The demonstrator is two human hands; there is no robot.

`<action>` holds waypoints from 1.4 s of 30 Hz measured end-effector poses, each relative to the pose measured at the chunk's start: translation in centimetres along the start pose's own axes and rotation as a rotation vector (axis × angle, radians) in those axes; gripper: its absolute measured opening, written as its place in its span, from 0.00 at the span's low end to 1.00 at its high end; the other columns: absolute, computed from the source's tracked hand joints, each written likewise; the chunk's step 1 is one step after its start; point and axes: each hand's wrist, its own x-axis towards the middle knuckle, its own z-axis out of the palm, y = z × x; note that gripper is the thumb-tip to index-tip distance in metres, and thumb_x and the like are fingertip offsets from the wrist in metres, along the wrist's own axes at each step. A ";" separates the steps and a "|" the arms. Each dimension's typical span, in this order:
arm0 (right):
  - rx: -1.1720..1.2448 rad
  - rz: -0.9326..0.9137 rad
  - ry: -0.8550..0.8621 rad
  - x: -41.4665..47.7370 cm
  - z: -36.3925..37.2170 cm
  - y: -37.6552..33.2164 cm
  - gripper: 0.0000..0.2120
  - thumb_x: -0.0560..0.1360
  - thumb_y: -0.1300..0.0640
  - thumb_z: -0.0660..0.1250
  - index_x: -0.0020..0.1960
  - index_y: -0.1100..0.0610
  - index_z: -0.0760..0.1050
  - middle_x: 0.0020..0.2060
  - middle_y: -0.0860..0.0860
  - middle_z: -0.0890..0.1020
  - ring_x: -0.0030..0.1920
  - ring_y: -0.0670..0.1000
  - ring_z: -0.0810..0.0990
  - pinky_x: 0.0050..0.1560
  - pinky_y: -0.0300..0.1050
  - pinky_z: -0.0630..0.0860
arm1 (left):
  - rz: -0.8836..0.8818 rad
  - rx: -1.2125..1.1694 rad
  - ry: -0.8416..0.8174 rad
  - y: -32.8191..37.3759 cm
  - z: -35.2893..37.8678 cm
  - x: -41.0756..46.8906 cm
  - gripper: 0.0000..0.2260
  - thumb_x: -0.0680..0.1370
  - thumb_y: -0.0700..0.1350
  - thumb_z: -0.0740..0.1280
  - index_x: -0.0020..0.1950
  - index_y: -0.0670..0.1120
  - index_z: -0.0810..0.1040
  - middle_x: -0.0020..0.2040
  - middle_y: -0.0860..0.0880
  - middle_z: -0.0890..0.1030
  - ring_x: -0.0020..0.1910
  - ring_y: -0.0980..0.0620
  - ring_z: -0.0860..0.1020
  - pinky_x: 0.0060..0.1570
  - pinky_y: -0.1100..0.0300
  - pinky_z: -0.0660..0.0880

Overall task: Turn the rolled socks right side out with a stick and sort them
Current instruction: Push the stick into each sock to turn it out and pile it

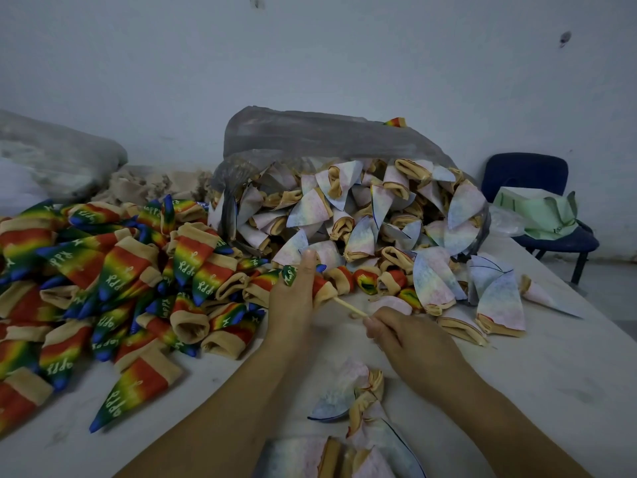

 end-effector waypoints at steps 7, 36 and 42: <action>-0.023 -0.107 0.114 -0.1 -0.5 0.7 0.21 0.75 0.38 0.46 0.42 0.47 0.72 0.27 0.45 0.70 0.29 0.47 0.72 0.28 0.40 0.63 | -0.080 -0.132 -0.230 -0.1 0.5 -0.5 0.19 0.79 0.53 0.66 0.30 0.49 0.81 0.26 0.49 0.72 0.24 0.55 0.67 0.24 0.63 0.64; -0.103 -0.139 0.102 0.4 -2.0 0.3 0.29 0.72 0.30 0.42 0.38 0.47 0.75 0.25 0.43 0.69 0.28 0.42 0.70 0.27 0.33 0.58 | -0.160 -0.147 -0.325 -0.2 1.3 -2.1 0.23 0.79 0.50 0.64 0.24 0.47 0.77 0.23 0.51 0.70 0.23 0.57 0.69 0.22 0.65 0.65; 0.303 0.159 0.083 0.0 1.0 -2.1 0.17 0.76 0.38 0.56 0.35 0.44 0.74 0.27 0.36 0.75 0.29 0.40 0.73 0.31 0.38 0.66 | -0.026 -0.119 -0.204 0.6 1.8 -2.1 0.28 0.81 0.53 0.62 0.21 0.48 0.74 0.22 0.51 0.70 0.22 0.55 0.68 0.23 0.65 0.64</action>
